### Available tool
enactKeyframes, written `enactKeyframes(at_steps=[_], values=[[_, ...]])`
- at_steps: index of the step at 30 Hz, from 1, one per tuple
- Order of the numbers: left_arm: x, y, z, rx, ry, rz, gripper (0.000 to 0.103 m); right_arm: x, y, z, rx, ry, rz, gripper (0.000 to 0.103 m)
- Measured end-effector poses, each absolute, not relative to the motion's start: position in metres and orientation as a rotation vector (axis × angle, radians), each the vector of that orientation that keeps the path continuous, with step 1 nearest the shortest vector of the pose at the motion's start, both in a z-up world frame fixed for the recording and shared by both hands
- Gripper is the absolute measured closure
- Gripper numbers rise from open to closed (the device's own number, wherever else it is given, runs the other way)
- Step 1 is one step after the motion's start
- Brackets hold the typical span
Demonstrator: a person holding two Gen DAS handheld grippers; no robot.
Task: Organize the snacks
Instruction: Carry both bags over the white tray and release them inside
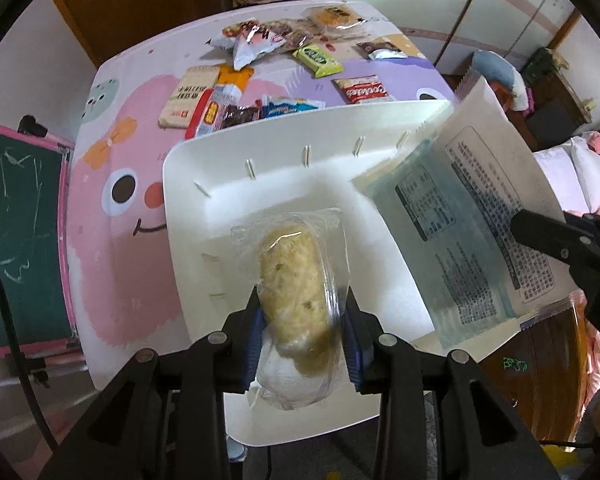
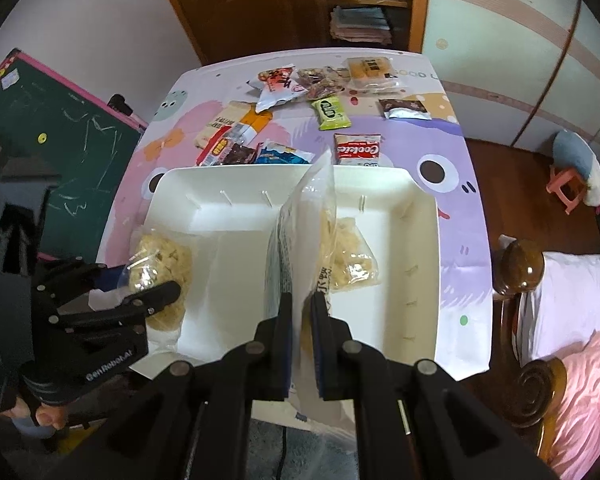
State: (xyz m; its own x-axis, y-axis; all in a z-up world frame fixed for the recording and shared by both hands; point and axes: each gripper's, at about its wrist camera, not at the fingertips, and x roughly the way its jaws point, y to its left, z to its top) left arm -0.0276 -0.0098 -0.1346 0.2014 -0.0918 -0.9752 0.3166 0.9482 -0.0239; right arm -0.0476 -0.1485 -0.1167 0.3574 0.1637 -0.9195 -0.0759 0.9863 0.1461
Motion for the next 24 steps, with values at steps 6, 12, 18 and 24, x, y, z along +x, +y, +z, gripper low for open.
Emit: enactKeyframes(at_steps=[6, 12, 18, 24], values=[[-0.031, -0.013, -0.132, 0.185, 1.317, -0.212, 0.027, -0.040, -0.152, -0.113, 0.039, 1.178, 0.180, 0.083], [-0.038, -0.010, -0.116, 0.121, 1.254, -0.176, 0.020, -0.047, -0.155, -0.106, 0.004, 1.156, 0.199, 0.052], [-0.047, -0.006, -0.106, 0.050, 1.232, -0.141, 0.020, -0.058, -0.163, -0.100, 0.001, 1.154, 0.202, 0.052], [-0.056, -0.002, -0.087, 0.027, 1.163, -0.102, 0.020, -0.066, -0.169, -0.089, 0.000, 1.126, 0.209, 0.052]])
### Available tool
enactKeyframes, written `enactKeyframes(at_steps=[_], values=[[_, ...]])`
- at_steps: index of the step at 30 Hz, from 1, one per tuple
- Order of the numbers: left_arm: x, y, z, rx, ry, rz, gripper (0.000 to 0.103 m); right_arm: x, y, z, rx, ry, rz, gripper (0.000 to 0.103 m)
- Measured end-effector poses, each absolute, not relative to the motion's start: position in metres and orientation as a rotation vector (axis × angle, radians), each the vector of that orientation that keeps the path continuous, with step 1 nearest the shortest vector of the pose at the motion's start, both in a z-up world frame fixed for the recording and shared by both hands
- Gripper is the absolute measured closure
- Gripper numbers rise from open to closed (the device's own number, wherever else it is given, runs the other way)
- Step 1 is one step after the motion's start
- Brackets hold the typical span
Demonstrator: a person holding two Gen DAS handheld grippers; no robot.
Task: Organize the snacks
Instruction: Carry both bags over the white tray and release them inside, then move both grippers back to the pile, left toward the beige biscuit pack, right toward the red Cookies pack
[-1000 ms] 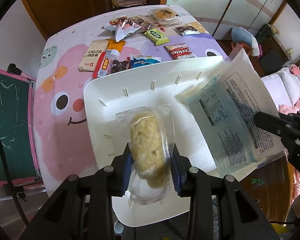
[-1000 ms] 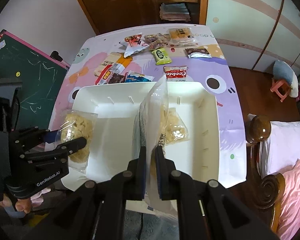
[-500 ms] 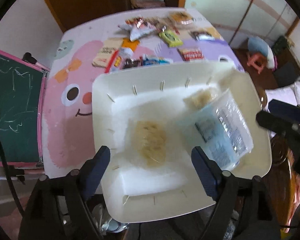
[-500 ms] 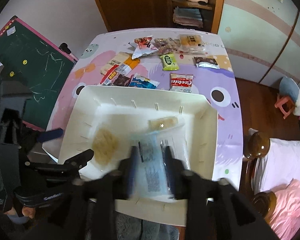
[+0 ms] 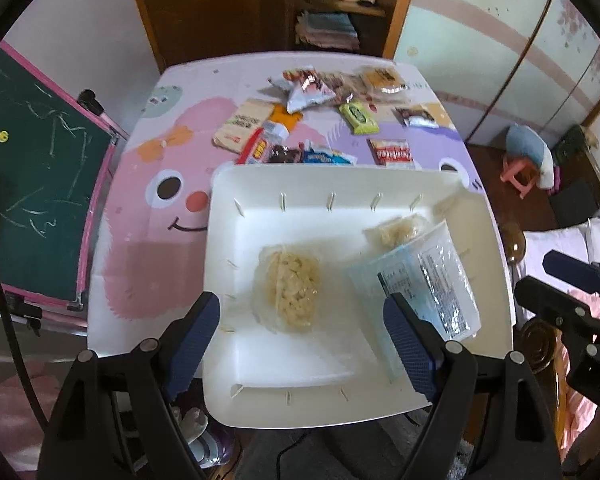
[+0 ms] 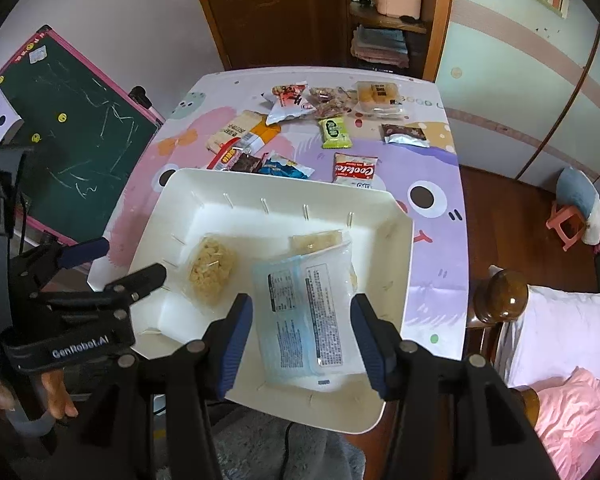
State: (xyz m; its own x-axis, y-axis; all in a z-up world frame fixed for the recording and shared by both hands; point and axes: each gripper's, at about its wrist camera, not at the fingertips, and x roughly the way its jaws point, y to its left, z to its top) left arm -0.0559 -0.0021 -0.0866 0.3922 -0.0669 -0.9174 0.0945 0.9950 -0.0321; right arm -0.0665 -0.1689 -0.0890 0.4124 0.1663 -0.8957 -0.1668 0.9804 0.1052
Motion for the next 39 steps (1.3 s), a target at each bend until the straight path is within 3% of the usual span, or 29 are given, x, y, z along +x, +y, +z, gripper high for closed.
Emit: enactKeyframes(at_steps=[18, 31, 39], values=[[-0.047, 0.008, -0.013, -0.007, 0.936, -0.061, 0.020, -0.050, -0.193, -0.055, 0.039, 1.056, 0.187, 0.052], [0.069, 0.044, 0.013, 0.020, 0.912, -0.032, 0.018, 0.050, -0.212, -0.035, 0.127, 1.069, 0.068, 0.052], [0.175, 0.058, -0.034, 0.087, 0.985, -0.030, 0.017, 0.135, -0.206, -0.081, 0.151, 1.169, 0.014, 0.052]])
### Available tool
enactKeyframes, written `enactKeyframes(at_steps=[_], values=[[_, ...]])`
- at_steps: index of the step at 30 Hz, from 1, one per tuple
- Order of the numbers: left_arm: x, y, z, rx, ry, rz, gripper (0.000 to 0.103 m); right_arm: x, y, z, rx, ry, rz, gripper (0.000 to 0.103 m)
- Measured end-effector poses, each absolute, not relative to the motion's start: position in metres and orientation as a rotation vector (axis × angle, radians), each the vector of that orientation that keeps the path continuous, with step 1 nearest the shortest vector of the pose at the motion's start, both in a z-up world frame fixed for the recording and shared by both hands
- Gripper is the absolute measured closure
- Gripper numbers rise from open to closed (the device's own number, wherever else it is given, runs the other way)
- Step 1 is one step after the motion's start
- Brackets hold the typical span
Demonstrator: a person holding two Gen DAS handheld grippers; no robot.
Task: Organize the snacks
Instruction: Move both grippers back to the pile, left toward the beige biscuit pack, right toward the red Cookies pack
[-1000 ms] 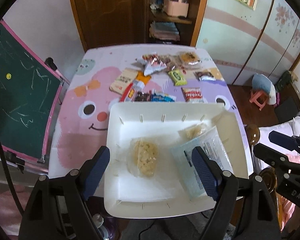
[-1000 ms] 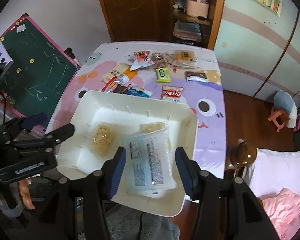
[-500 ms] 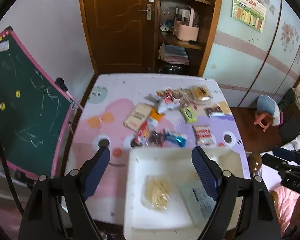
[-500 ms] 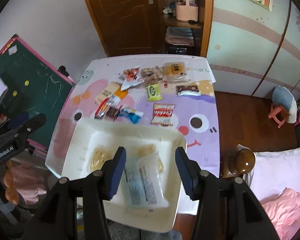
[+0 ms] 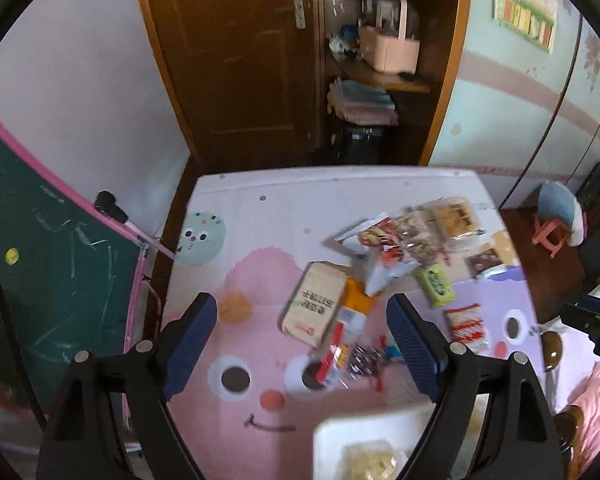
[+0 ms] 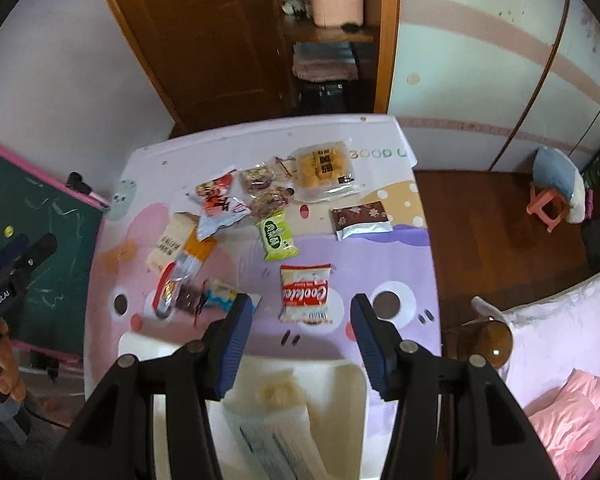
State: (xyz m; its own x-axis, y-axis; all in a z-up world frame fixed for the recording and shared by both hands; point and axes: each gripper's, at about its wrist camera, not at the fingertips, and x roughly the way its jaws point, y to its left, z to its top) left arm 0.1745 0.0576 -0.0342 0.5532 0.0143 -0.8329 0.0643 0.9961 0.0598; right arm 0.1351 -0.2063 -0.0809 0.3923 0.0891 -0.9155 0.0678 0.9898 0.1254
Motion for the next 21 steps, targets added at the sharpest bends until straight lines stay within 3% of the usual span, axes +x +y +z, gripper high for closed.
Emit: enactKeyframes(at_steps=[7, 16, 21], values=[[0.252, 0.064, -0.127, 0.158, 1.152, -0.057, 0.017, 0.187, -0.206, -0.146, 0.197, 1.268, 0.016, 0.052], [0.290, 0.058, -0.223, 0.221, 1.332, -0.154, 0.017, 0.215, -0.211, -0.222, 0.197, 1.421, -0.031, 0.047], [0.294, 0.055, -0.244, 0.239, 1.377, -0.200, 0.017, 0.215, -0.205, -0.245, 0.180, 1.476, -0.041, 0.034]])
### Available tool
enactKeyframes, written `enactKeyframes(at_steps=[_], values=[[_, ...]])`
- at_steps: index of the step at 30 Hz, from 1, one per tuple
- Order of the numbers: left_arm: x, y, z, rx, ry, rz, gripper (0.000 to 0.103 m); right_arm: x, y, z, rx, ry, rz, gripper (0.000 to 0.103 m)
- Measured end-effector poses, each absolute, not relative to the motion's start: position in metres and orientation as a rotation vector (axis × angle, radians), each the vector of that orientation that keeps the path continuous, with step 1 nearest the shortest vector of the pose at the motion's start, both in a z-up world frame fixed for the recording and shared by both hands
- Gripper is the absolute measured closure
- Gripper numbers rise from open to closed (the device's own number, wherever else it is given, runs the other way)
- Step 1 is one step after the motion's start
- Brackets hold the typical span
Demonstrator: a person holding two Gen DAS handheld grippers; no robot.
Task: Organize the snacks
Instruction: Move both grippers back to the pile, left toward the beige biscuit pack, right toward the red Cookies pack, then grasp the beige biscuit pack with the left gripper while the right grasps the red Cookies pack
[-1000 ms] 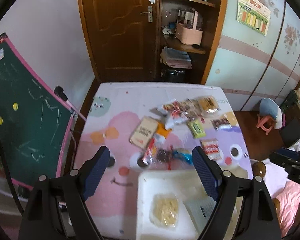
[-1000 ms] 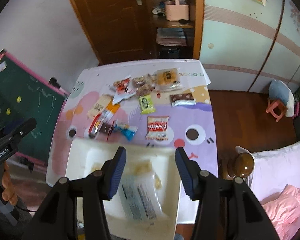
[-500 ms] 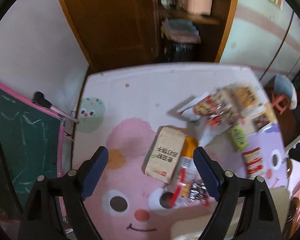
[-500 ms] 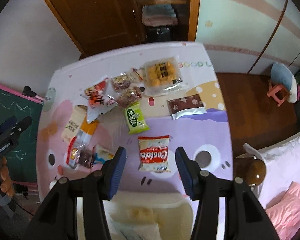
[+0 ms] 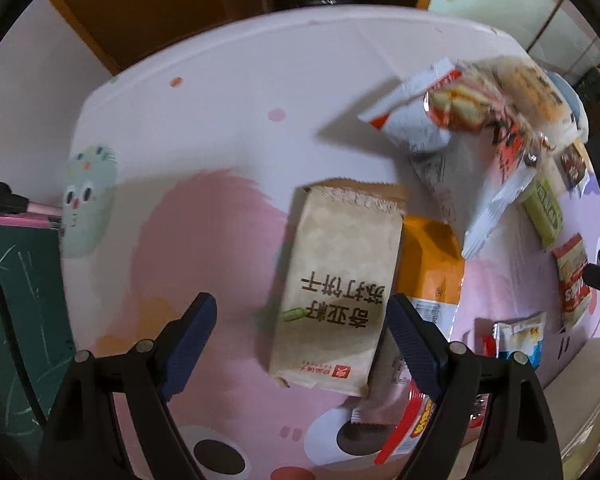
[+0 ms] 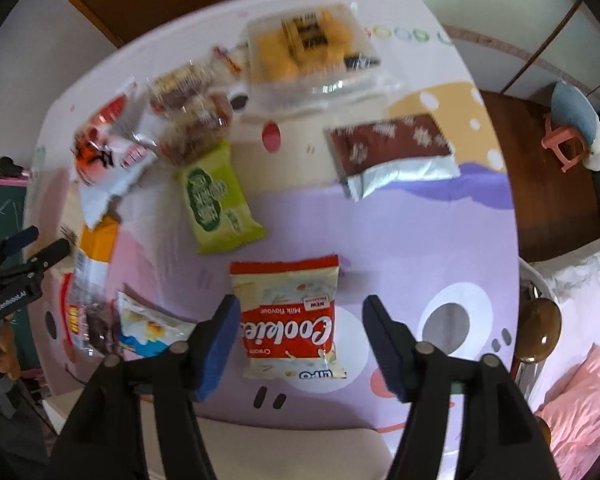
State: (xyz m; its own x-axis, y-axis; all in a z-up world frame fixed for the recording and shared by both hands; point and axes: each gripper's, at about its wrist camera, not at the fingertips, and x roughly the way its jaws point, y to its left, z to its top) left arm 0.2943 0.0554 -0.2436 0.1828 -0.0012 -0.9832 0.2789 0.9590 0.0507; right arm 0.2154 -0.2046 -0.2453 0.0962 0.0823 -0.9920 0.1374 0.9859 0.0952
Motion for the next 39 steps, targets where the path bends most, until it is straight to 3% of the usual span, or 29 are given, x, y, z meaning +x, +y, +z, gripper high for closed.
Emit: enactKeyframes(at_steps=[16, 19, 21, 24, 39], values=[[0.310, 0.059, -0.284, 0.194, 1.432, -0.223, 0.015, 0.214, -0.175, -0.284, 0.063, 1.571, -0.065, 0.030], [0.306, 0.055, -0.285, 0.206, 1.423, -0.241, 0.026, 0.216, -0.170, -0.285, 0.055, 1.566, -0.058, 0.035], [0.298, 0.054, -0.279, 0.222, 1.408, -0.262, 0.050, 0.216, -0.165, -0.281, 0.049, 1.555, -0.053, 0.049], [0.296, 0.050, -0.281, 0.243, 1.409, -0.251, 0.050, 0.218, -0.160, -0.279, 0.036, 1.551, -0.052, 0.057], [0.274, 0.078, -0.236, 0.180, 1.318, -0.146, 0.051, 0.201, -0.164, -0.231, 0.123, 1.436, -0.008, 0.057]])
